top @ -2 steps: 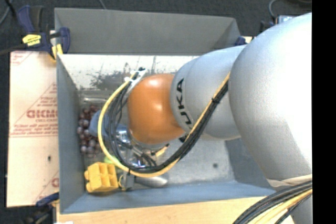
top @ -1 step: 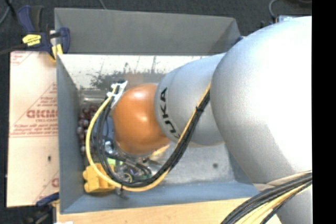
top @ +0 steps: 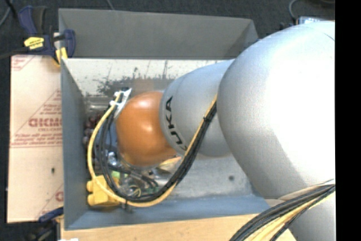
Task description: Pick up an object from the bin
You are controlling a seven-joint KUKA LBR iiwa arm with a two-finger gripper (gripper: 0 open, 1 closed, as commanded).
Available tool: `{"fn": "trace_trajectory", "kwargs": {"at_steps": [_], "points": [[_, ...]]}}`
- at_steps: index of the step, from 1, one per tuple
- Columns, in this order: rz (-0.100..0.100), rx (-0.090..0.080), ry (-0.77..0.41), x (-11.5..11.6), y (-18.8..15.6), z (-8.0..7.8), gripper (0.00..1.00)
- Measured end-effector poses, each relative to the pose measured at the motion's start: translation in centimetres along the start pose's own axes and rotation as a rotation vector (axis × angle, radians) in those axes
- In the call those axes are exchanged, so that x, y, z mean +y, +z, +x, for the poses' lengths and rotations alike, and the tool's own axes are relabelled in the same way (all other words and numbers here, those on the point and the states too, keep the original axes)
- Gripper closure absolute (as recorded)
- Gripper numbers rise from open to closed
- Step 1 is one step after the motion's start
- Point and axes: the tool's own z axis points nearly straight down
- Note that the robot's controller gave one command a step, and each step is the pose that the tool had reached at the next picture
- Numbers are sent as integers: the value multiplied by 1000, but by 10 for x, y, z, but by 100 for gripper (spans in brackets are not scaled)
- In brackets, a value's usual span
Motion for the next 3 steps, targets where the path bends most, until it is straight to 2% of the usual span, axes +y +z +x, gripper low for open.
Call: {"fn": "trace_trajectory", "kwargs": {"at_steps": [1,2,3], "points": [[2,-7,-11,10,-35,-9,100],[2,-7,-10,10,-35,-9,100],[7,-24,-96,13,-25,-12,100]]}}
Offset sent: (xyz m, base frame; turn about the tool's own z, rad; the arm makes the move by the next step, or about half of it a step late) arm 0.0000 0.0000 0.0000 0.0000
